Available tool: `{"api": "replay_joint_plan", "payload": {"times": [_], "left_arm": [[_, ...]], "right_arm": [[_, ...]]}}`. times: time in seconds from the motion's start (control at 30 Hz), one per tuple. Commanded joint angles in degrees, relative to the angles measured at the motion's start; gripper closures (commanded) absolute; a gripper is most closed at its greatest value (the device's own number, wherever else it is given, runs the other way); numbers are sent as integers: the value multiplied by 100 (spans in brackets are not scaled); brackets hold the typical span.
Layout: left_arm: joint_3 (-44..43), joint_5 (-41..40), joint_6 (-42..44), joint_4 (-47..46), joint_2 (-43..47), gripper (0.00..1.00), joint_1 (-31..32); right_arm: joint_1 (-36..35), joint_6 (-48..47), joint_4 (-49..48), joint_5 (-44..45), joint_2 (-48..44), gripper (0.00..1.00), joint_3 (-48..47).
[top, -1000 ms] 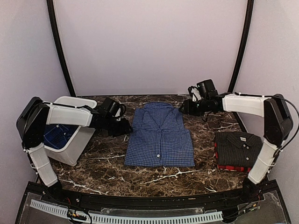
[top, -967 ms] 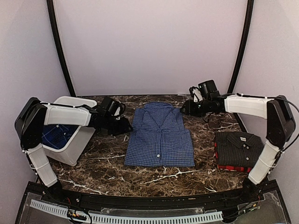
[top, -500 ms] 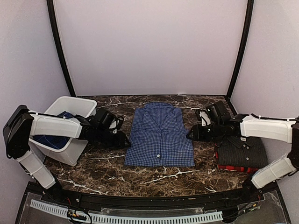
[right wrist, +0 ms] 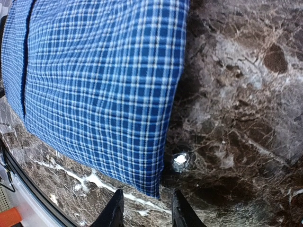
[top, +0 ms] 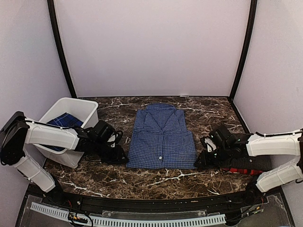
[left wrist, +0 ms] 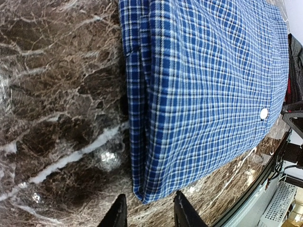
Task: Fold and stack the long sleeve shirts
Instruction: Smooth out the 2/3-rectangle-folded shirt at the center of the board, then pick up the 2/3-rectangle-folded shirt from the center of the board.
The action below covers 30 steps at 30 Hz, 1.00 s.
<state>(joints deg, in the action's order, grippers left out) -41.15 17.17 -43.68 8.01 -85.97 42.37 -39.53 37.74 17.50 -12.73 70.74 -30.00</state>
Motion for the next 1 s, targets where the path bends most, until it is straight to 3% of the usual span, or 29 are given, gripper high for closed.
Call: {"api": "replay_joint_plan", "payload": {"times": [0.0, 0.97], "left_arm": [[178, 37, -113, 203, 252, 68, 45], [289, 256, -263, -175, -215, 67, 227]], "right_arm": [[-122, 260, -204, -60, -11, 69, 178], [-231, 472, -812, -56, 499, 75, 400]]}}
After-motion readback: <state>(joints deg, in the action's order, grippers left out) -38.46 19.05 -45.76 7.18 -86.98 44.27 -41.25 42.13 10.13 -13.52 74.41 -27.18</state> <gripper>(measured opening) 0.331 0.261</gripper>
